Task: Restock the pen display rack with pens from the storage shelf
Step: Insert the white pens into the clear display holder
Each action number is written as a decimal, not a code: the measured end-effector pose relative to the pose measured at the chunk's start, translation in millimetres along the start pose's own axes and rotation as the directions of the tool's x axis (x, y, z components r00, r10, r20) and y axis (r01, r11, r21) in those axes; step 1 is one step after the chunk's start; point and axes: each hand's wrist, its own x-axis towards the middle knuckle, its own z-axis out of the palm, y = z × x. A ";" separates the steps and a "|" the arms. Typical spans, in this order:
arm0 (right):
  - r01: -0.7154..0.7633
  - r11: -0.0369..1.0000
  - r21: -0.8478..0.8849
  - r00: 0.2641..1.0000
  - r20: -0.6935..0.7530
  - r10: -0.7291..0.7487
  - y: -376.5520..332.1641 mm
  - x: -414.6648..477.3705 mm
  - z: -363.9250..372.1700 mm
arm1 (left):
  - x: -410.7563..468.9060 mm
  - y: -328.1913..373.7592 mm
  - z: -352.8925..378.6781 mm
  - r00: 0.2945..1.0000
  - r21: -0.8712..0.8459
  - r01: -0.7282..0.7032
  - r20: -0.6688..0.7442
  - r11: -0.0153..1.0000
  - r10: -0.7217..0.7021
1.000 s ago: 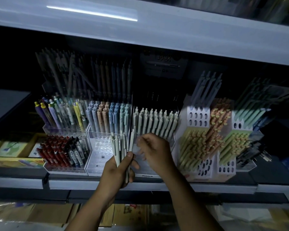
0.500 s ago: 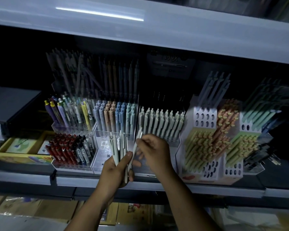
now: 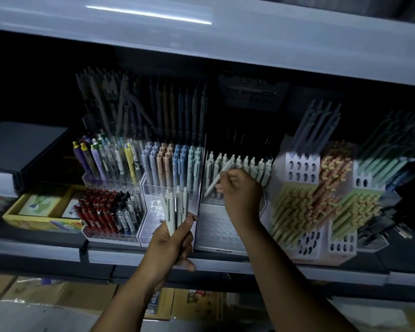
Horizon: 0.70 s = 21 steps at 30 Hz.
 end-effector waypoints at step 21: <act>0.194 0.915 -0.353 0.981 0.054 -0.188 2.0 5.8 17.6 | -4.4 1.3 -8.4 0.997 0.032 -0.081 0.023 0.996 0.080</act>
